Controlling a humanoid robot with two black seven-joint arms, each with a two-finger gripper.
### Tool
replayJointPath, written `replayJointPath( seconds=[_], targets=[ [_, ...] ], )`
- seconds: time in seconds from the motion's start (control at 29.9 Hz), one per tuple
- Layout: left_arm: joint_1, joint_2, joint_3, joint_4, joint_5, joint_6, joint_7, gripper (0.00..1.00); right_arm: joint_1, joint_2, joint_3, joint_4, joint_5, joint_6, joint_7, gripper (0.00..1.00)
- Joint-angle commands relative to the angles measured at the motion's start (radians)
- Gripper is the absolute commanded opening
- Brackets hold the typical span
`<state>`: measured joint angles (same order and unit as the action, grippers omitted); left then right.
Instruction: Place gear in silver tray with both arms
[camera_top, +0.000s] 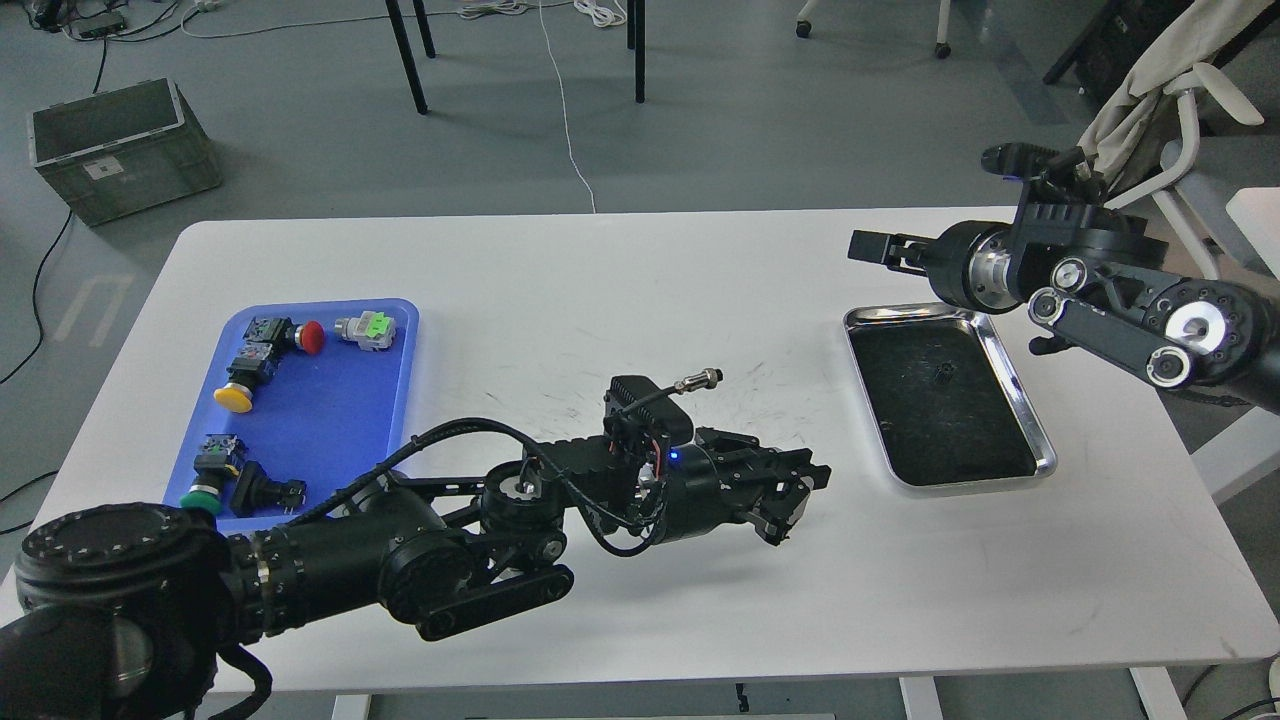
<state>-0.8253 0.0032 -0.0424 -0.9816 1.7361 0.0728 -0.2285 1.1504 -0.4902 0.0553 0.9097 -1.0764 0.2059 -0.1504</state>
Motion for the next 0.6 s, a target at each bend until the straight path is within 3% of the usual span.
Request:
replayJointPath(
  seconds=[0.0,0.3,0.5,0.57],
  targets=[
    [0.003,-0.003,-0.001,0.047,-0.001,0.007,0.000,0.11,-0.001,0.001,0.017,0.002,0.001,0.000,0.000,0.98],
    [0.000,-0.003,-0.004,0.147,-0.009,0.021,0.000,0.12,0.000,0.002,0.035,0.003,0.000,0.000,0.000,0.98],
    [0.002,-0.003,-0.010,0.146,-0.027,0.022,0.009,0.14,-0.001,0.002,0.035,0.005,0.001,0.001,0.000,0.98],
    [0.002,-0.003,-0.010,0.144,-0.032,0.033,0.009,0.18,-0.001,0.004,0.035,0.003,0.001,0.000,0.000,0.98]
  ],
)
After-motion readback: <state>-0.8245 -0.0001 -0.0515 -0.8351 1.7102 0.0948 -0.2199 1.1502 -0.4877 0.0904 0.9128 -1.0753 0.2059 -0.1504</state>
